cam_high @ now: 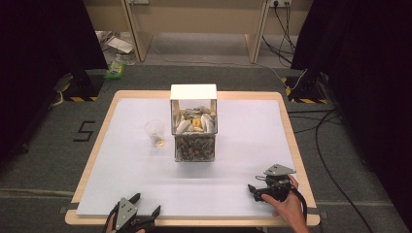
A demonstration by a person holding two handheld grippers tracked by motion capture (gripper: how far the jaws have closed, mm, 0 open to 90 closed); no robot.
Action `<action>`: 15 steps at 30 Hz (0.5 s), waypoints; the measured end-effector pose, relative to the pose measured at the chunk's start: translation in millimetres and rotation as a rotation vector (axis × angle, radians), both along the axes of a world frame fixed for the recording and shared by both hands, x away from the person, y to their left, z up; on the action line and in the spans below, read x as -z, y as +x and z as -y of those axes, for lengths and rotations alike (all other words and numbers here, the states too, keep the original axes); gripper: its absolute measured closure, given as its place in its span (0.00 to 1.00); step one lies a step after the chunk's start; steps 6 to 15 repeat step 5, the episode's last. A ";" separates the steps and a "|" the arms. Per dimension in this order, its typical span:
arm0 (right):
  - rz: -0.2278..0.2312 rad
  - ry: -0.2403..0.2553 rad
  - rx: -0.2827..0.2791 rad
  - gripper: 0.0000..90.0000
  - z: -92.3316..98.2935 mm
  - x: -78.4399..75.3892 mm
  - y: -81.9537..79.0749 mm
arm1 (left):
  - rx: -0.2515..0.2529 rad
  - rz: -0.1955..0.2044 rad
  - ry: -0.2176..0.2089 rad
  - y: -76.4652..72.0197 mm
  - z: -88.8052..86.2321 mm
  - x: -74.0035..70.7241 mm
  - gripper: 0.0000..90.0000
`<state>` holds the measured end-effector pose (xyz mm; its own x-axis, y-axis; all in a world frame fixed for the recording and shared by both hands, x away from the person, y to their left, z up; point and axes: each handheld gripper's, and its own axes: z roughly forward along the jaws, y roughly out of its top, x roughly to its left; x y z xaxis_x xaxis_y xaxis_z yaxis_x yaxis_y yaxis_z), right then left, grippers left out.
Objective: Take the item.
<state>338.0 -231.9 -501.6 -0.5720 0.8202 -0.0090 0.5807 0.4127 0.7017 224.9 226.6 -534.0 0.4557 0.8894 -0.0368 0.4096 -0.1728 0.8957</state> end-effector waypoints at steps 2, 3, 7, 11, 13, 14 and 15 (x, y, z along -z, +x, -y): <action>0.000 0.000 -0.001 0.02 0.1 0.0 0.1 | 0.000 0.000 0.000 0.0 0.0 0.0 0.16; 0.001 -0.001 -0.001 0.02 0.1 0.0 0.1 | 0.000 0.000 0.000 0.0 0.0 0.0 0.16; 0.001 0.000 0.000 0.02 0.0 0.0 0.0 | -0.001 -0.001 0.001 -0.1 0.1 -0.2 0.16; 0.001 0.000 0.000 0.02 0.0 0.0 0.0 | -0.001 -0.001 0.001 -0.1 0.1 -0.2 0.16; 0.001 0.000 0.000 0.02 0.0 0.0 0.0 | -0.001 -0.001 0.001 -0.1 0.1 -0.2 0.16; 0.001 0.000 0.000 0.02 0.0 0.0 0.0 | -0.001 -0.001 0.001 -0.1 0.1 -0.2 0.16; 0.001 0.000 0.000 0.02 0.0 0.0 0.0 | -0.001 -0.001 0.001 -0.1 0.1 -0.2 0.16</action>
